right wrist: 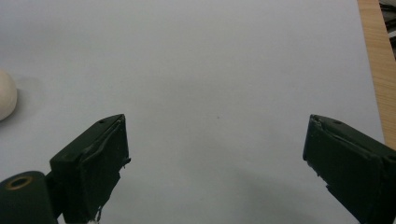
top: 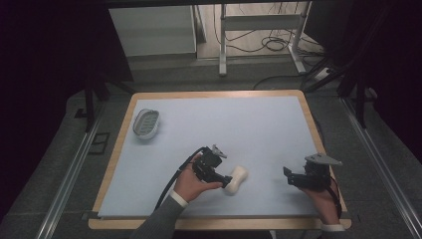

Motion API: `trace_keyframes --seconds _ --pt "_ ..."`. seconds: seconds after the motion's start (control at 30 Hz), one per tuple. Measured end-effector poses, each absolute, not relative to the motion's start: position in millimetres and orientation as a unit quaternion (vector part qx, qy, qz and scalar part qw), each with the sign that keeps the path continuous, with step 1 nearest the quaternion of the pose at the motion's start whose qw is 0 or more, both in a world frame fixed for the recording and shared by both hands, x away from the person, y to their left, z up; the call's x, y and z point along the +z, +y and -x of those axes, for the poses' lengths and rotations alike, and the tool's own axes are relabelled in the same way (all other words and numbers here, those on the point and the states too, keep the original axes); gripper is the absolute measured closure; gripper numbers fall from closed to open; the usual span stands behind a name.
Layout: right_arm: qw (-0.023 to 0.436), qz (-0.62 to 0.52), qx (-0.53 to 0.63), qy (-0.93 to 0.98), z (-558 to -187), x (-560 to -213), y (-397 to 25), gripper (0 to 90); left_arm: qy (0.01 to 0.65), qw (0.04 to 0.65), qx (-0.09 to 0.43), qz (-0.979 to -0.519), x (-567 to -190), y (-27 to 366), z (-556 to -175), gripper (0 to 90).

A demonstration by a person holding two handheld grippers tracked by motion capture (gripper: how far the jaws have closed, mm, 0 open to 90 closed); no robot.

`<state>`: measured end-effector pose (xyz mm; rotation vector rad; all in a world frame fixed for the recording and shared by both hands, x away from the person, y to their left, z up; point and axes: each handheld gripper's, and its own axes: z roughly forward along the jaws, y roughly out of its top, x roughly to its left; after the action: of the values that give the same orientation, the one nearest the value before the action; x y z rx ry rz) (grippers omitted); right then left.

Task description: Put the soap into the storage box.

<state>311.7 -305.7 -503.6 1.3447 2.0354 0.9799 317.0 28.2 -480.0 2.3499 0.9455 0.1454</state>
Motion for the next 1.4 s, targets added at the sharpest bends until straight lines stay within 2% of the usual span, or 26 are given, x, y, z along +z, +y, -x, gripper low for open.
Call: trace_keyframes --seconds 0.8,1.03,1.4 --pt "0.256 -0.495 0.355 0.751 -312.6 -506.1 -306.6 6.7 0.355 0.260 0.022 -0.898 -494.7 -9.7 -331.3 28.0" --pt "0.257 -0.495 0.351 0.752 -312.9 -507.2 -306.0 6.7 0.350 0.237 0.015 -0.906 -501.8 -19.5 -331.8 35.1" --pt "0.270 -0.502 0.348 0.744 -312.7 -506.6 -308.1 6.7 0.349 0.227 0.019 -0.909 -503.9 -24.4 -330.8 39.2"
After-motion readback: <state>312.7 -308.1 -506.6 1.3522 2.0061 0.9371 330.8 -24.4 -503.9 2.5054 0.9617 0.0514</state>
